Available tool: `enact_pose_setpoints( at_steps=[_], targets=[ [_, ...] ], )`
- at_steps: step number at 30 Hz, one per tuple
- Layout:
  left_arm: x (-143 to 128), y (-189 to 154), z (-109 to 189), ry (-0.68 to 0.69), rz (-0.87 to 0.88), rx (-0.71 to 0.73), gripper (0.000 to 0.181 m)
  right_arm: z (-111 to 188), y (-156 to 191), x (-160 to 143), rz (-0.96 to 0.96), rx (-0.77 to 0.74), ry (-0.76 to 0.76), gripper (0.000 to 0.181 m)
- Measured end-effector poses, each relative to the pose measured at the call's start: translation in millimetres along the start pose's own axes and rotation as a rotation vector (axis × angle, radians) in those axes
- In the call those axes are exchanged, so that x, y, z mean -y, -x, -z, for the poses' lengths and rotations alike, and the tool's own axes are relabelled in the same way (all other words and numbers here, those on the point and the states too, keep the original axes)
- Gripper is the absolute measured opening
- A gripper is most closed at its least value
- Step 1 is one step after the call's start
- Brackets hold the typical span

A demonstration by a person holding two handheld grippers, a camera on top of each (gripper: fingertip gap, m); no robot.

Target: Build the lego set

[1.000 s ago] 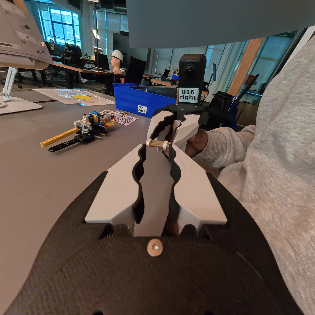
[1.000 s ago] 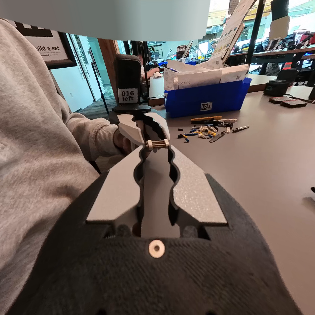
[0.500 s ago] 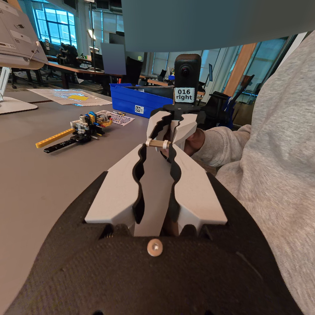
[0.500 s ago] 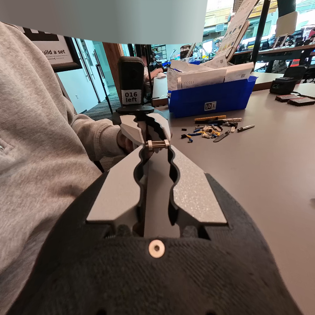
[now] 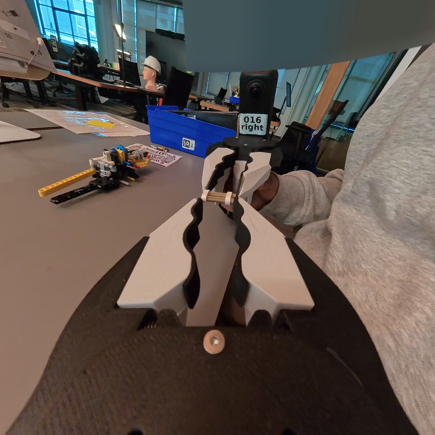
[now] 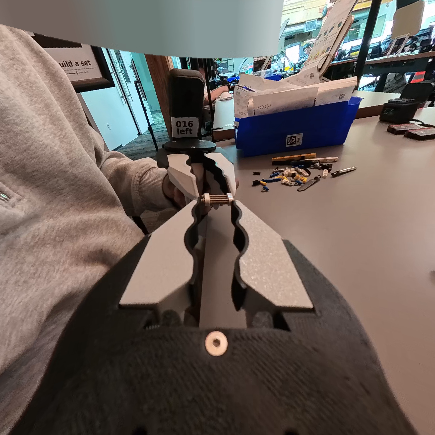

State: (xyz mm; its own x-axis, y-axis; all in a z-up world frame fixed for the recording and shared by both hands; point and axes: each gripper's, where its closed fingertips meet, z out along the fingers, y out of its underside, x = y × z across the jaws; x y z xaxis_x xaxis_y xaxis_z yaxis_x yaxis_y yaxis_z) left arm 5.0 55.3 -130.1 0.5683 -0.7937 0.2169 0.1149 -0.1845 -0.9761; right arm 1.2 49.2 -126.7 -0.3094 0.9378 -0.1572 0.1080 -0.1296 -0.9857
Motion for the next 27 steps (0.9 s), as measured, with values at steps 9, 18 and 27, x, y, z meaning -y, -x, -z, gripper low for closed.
enact_pose_setpoints(
  at_steps=[9,18,27],
  targets=[
    [-1.7,1.4,-0.6,0.009,0.005,0.002,0.024,1.0,-0.8,-2.3,-0.006,0.009,0.022,0.024],
    [1.0,2.7,-0.6,-0.013,0.007,0.014,0.024,1.3,-3.7,-0.2,-0.017,-0.001,0.003,0.024],
    [6.7,-1.2,0.5,-0.044,-0.061,0.026,0.024,3.0,0.6,5.1,0.039,-0.011,-0.002,0.024]
  ],
)
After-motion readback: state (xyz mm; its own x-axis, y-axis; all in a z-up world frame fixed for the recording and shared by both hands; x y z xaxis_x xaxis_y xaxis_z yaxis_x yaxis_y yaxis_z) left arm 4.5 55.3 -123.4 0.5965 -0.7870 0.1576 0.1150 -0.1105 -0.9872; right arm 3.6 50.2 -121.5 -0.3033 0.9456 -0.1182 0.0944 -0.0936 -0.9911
